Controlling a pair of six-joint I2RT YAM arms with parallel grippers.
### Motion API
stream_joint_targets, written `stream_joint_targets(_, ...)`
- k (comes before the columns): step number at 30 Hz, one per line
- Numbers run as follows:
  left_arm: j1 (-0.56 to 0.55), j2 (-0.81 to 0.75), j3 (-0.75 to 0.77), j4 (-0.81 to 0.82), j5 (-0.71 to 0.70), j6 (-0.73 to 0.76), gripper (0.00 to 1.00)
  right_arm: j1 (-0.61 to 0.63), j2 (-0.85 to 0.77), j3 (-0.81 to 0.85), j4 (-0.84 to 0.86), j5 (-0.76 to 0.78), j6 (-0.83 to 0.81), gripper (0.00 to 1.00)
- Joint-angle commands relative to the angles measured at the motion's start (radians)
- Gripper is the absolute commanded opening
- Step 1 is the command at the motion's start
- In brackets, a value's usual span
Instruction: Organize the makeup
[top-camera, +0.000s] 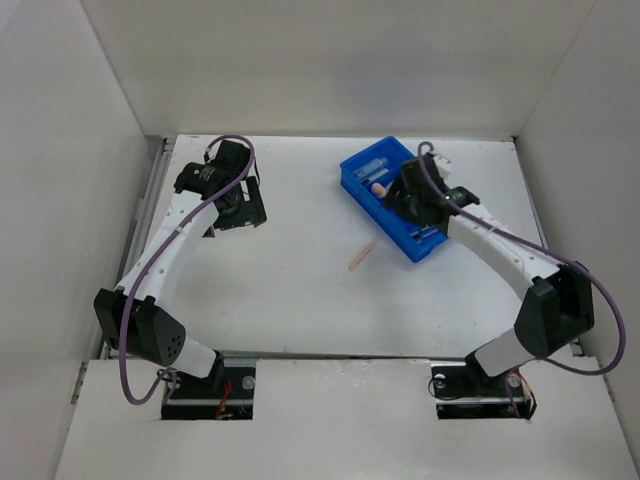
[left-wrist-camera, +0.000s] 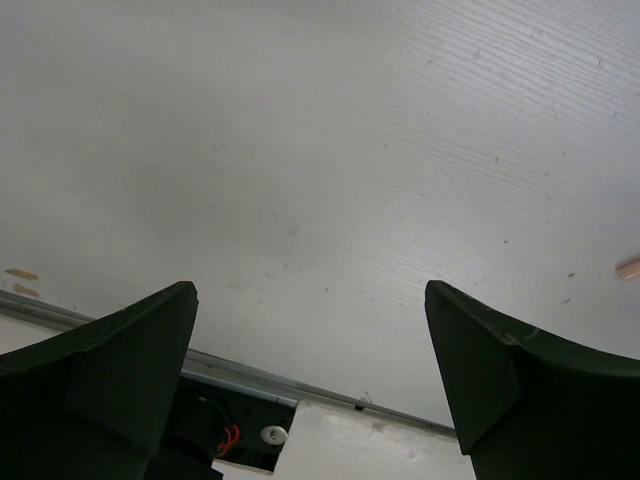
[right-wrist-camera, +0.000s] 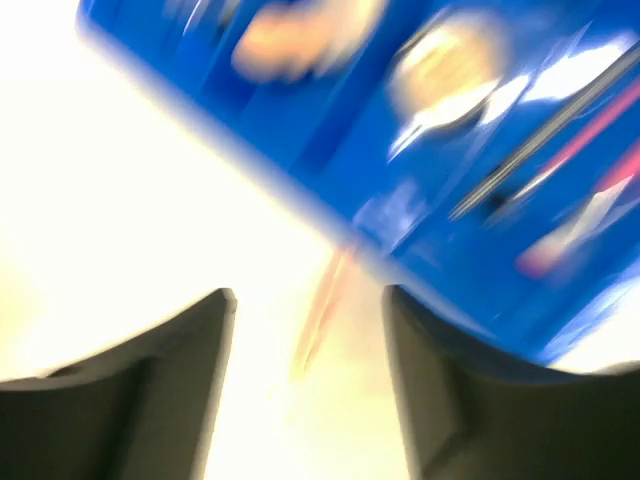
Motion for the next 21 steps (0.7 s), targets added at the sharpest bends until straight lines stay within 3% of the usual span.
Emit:
stream_joint_targets(1,0.005,-0.003,0.035,-0.014,-0.01,0.004,0.96,0.105,0.028,-0.017,-0.054,0.027,0.079,0.8)
stream_joint_targets(3,0.005,-0.003,0.035,-0.014,0.002,0.004,0.96,0.148,0.042,-0.061,-0.019,-0.005,0.11,0.82)
stream_joint_targets(7,0.005,-0.003,0.026,-0.014,0.002,0.004,0.96,0.201,0.08,-0.083,0.044,-0.047,0.173,0.68)
stream_joint_targets(14,0.005,-0.003,0.017,-0.014,0.002,0.004,0.96,0.21,0.272,0.033,0.015,-0.019,0.212,0.56)
stream_joint_targets(21,0.005,-0.012,0.007,-0.014,0.002,0.013,0.96,0.219,0.356,0.058,-0.018,0.001,0.239,0.54)
